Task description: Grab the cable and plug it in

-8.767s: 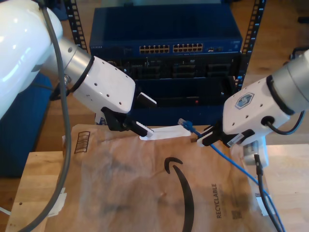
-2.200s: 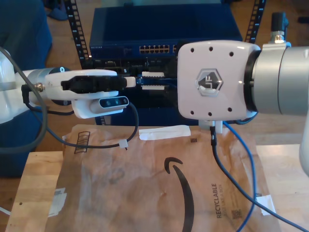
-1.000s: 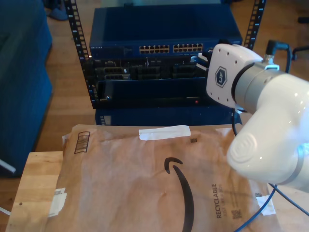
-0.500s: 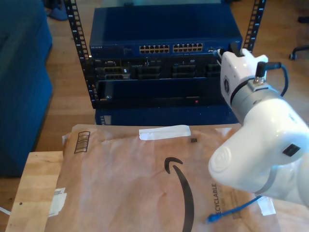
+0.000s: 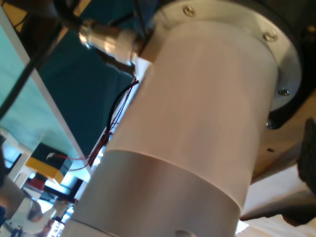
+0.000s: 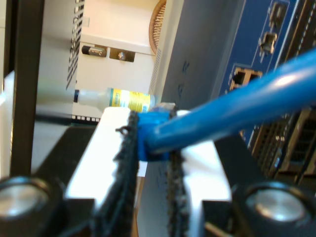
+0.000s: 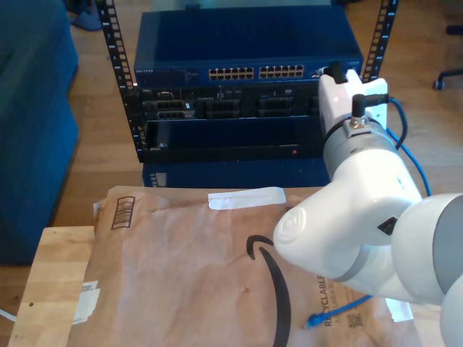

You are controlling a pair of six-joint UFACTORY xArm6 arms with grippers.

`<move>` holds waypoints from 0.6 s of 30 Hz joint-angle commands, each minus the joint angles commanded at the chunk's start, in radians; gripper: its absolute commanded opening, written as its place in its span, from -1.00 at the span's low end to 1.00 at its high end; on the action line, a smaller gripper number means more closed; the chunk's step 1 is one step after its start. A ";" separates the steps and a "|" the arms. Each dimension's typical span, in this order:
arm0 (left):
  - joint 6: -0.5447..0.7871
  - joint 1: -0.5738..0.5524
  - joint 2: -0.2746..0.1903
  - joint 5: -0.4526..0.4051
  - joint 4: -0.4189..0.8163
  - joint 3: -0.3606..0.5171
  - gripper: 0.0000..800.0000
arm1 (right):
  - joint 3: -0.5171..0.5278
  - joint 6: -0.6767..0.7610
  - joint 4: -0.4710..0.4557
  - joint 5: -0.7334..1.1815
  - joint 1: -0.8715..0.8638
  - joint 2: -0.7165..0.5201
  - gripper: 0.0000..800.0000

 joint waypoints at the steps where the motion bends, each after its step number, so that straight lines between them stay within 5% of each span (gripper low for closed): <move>1: 0.018 0.008 0.000 0.000 0.006 0.002 1.00 | 0.000 0.000 0.005 0.000 0.000 0.000 -0.99; 8: 0.060 0.071 -0.008 -0.040 0.011 0.017 1.00 | -0.012 0.000 0.026 0.000 0.000 0.002 -0.99; 14: 0.061 0.077 -0.104 -0.058 0.018 0.126 1.00 | -0.008 -0.011 0.048 0.002 0.000 0.002 -0.99; 18: 0.063 0.084 -0.109 -0.075 0.025 0.138 1.00 | -0.008 -0.011 0.049 0.002 0.002 0.012 -0.99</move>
